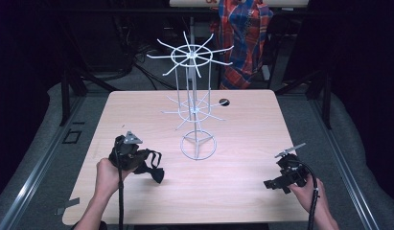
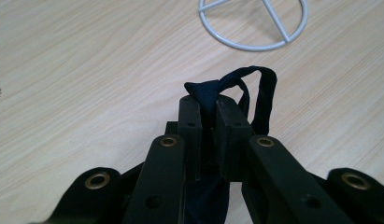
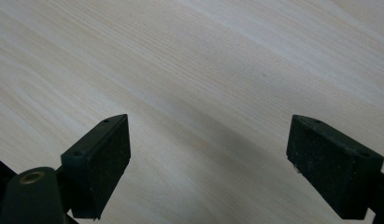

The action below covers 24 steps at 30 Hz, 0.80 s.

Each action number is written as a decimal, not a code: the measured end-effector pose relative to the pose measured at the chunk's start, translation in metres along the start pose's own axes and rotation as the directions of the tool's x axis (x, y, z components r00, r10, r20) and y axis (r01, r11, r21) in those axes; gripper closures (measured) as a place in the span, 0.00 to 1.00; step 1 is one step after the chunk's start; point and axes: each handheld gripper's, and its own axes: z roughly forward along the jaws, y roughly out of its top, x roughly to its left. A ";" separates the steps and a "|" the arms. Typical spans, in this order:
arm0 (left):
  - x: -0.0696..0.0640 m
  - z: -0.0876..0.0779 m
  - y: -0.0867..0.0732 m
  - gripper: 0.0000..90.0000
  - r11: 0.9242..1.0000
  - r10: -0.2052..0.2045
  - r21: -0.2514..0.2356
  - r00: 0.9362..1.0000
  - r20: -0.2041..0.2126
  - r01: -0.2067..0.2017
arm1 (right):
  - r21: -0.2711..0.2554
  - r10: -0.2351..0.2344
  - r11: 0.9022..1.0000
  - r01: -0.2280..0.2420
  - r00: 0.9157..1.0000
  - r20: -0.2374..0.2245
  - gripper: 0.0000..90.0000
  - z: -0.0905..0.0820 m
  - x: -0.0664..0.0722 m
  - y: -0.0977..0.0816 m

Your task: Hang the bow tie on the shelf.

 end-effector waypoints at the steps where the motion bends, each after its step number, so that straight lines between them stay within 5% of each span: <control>1: 0.000 0.000 0.000 0.91 1.000 -0.002 -0.002 1.000 0.001 0.002 | 0.006 -0.002 1.000 0.002 1.000 0.002 0.15 0.000 0.000 0.000; 18: 0.003 -0.004 0.006 0.91 0.999 -0.008 -0.041 1.000 -0.002 0.008 | 0.019 -0.009 1.000 0.009 1.000 0.004 0.15 0.000 0.000 0.001; 24: 0.003 -0.006 0.008 0.91 0.998 -0.008 -0.054 1.000 0.006 0.009 | -0.016 0.005 1.000 -0.005 1.000 -0.007 0.15 -0.001 0.000 0.000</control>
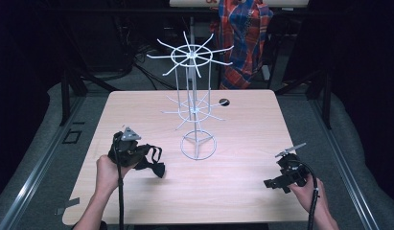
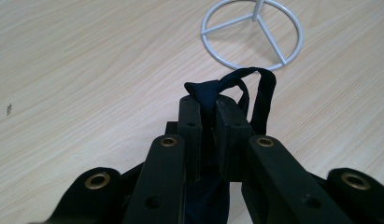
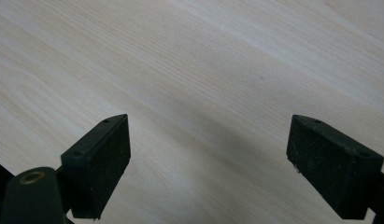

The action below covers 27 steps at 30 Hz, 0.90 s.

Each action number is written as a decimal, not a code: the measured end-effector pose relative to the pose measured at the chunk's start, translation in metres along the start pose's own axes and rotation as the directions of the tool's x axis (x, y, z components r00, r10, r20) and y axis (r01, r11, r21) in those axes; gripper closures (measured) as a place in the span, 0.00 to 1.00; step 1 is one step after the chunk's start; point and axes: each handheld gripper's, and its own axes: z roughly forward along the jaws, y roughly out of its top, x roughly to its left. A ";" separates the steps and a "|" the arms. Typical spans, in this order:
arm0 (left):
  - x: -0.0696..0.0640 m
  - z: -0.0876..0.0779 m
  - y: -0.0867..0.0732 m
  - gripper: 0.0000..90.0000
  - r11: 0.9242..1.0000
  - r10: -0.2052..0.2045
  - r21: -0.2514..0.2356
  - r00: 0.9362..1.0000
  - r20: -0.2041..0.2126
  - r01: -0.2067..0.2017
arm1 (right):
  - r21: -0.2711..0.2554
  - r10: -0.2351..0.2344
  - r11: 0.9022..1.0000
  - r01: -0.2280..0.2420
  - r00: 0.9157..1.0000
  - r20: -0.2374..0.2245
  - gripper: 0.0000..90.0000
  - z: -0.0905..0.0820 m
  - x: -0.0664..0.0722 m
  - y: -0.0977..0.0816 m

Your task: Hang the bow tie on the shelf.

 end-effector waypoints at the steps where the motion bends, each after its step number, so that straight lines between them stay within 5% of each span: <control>1: 0.000 0.000 0.000 0.91 1.000 0.001 -0.001 1.000 0.000 -0.001 | 0.002 0.000 1.000 0.000 1.000 -0.001 0.15 0.000 0.000 0.000; 27: -0.005 -0.011 0.015 0.91 0.998 0.022 -0.066 0.999 0.023 -0.020 | 0.003 0.007 1.000 -0.007 1.000 0.001 0.15 0.000 0.001 0.000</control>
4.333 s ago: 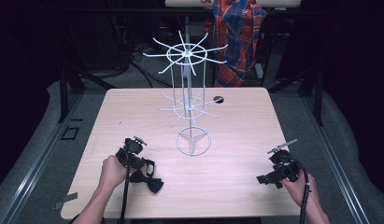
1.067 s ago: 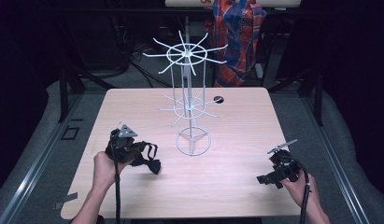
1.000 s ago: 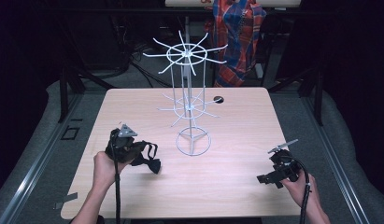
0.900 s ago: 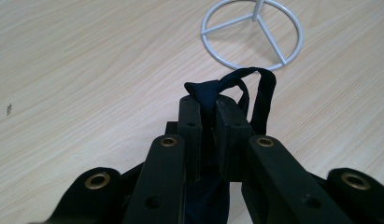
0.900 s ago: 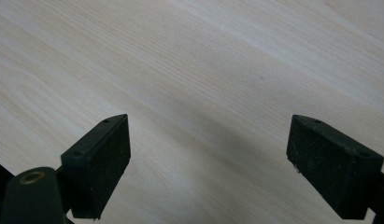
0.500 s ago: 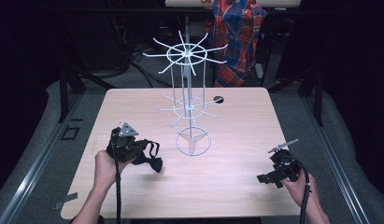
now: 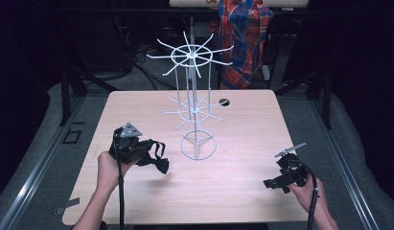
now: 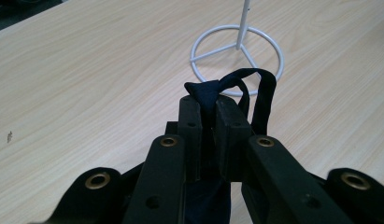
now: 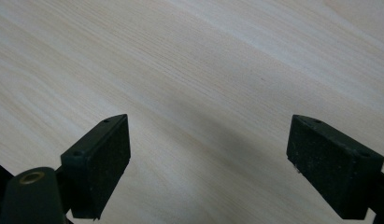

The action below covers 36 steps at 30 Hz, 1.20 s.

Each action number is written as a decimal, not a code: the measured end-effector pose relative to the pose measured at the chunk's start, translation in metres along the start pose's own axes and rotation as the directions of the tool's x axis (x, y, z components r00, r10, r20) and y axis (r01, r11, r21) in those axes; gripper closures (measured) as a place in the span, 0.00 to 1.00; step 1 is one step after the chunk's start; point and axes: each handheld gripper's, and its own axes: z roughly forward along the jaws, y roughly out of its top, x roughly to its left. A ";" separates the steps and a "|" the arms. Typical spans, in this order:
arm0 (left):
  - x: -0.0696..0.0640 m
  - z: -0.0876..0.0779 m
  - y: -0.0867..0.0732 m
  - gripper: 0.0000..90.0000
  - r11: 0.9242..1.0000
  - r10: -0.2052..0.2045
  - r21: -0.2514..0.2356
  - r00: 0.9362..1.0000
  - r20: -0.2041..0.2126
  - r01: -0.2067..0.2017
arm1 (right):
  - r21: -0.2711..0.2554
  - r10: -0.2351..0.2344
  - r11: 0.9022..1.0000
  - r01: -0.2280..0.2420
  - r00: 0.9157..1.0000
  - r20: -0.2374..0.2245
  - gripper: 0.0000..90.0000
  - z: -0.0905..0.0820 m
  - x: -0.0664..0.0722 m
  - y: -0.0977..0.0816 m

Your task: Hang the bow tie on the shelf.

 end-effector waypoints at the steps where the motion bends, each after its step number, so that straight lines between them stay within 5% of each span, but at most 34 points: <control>1: 0.000 0.000 0.000 0.91 1.000 0.001 -0.001 1.000 -0.002 -0.001 | 0.001 -0.011 1.000 0.011 1.000 0.017 0.15 0.000 0.000 0.000; 15: -0.007 -0.005 0.011 0.91 0.999 0.029 -0.020 1.000 0.008 -0.029 | -0.012 -0.014 1.000 0.014 1.000 0.003 0.14 -0.001 0.000 0.000; 21: -0.009 -0.008 0.015 0.91 0.999 0.040 -0.032 0.999 0.011 -0.039 | -0.024 -0.041 0.999 0.042 0.998 0.045 0.11 -0.002 0.000 0.000; 24: -0.009 -0.008 0.016 0.91 0.999 0.040 -0.033 0.999 0.014 -0.040 | -0.044 -0.067 0.996 0.072 0.992 0.104 0.11 -0.005 0.005 0.002; 27: -0.009 -0.009 0.018 0.91 0.998 0.043 -0.042 0.999 0.012 -0.042 | -0.056 -0.079 0.994 0.092 0.976 0.201 0.16 -0.008 0.011 0.006; 28: -0.009 -0.009 0.019 0.91 0.998 0.042 -0.044 0.999 0.011 -0.041 | -0.059 -0.098 0.992 0.115 0.967 0.237 0.18 -0.008 0.014 0.008; 29: -0.009 -0.009 0.019 0.91 0.998 0.043 -0.043 0.999 0.013 -0.042 | -0.038 -0.121 0.990 0.139 0.946 0.300 0.23 -0.009 0.018 0.010; 32: -0.010 -0.009 0.020 0.91 0.998 0.043 -0.051 0.999 0.015 -0.042 | -0.032 -0.154 0.984 0.177 0.921 0.358 0.21 -0.005 0.026 0.012; 34: -0.010 -0.010 0.021 0.91 0.998 0.047 -0.051 0.999 0.015 -0.047 | 0.009 -0.217 0.973 0.229 0.906 0.364 0.14 -0.002 0.032 0.012; 36: -0.010 -0.010 0.021 0.91 0.998 0.047 -0.053 0.999 0.015 -0.046 | 0.053 -0.259 0.965 0.259 0.892 0.371 0.18 -0.002 0.036 0.012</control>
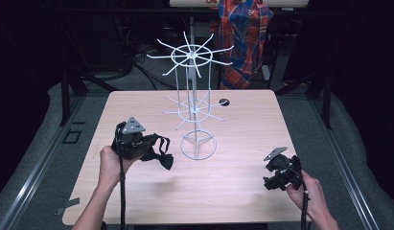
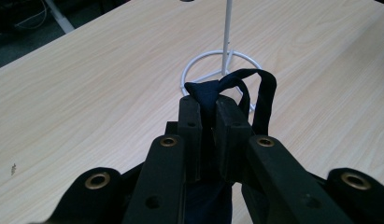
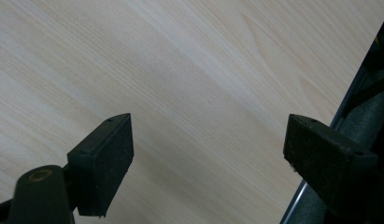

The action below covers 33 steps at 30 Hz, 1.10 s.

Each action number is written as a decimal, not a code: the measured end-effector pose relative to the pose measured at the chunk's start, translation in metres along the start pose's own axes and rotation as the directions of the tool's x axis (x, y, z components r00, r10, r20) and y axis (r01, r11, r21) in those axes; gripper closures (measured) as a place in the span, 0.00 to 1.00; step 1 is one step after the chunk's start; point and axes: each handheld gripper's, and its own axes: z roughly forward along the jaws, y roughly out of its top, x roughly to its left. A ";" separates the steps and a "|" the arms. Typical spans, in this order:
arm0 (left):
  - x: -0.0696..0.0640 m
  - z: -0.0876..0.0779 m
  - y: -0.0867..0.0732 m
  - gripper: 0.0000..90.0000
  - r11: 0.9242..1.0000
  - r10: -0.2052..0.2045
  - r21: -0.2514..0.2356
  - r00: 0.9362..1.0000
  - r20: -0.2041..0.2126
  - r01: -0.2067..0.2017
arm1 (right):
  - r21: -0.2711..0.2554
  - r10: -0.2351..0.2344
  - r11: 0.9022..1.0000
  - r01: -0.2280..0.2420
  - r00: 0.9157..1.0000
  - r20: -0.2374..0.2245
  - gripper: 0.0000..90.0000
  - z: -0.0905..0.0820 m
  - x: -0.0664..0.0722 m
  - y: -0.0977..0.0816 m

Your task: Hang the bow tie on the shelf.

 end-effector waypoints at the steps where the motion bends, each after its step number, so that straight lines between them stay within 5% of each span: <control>1: 0.000 -0.001 0.000 0.91 1.000 0.002 0.001 1.000 0.001 -0.002 | -0.001 -0.006 1.000 0.006 1.000 0.003 0.19 0.000 0.001 0.000; 4: 0.000 -0.001 0.002 0.91 1.000 0.003 -0.007 1.000 0.000 -0.003 | -0.008 -0.019 1.000 0.019 0.998 -0.067 0.18 -0.003 0.001 -0.002; 11: -0.001 0.000 0.007 0.91 1.000 0.014 -0.013 1.000 0.007 -0.014 | -0.025 0.006 1.000 -0.007 0.999 -0.050 0.17 -0.006 -0.002 -0.004; 16: -0.002 0.000 0.010 0.91 1.000 0.017 -0.021 1.000 0.015 -0.017 | -0.012 0.073 0.997 -0.074 0.995 -0.063 0.17 -0.003 -0.006 -0.006; 20: -0.003 0.000 0.012 0.91 0.999 0.017 -0.032 1.000 0.023 -0.017 | -0.032 0.101 0.994 -0.107 0.982 -0.158 0.17 -0.004 -0.012 -0.013; 23: -0.003 0.000 0.014 0.91 0.999 0.018 -0.041 0.999 0.032 -0.016 | -0.065 0.075 0.994 -0.092 0.972 -0.224 0.17 -0.007 -0.016 -0.017; 29: -0.005 -0.003 0.017 0.91 0.998 0.023 -0.052 0.999 0.041 -0.021 | -0.051 0.052 0.996 -0.068 0.962 -0.268 0.17 -0.004 -0.017 -0.019; 33: -0.006 -0.006 0.018 0.91 0.998 0.026 -0.058 0.999 0.040 -0.024 | -0.066 0.078 0.992 -0.104 0.946 -0.314 0.17 -0.004 -0.019 -0.021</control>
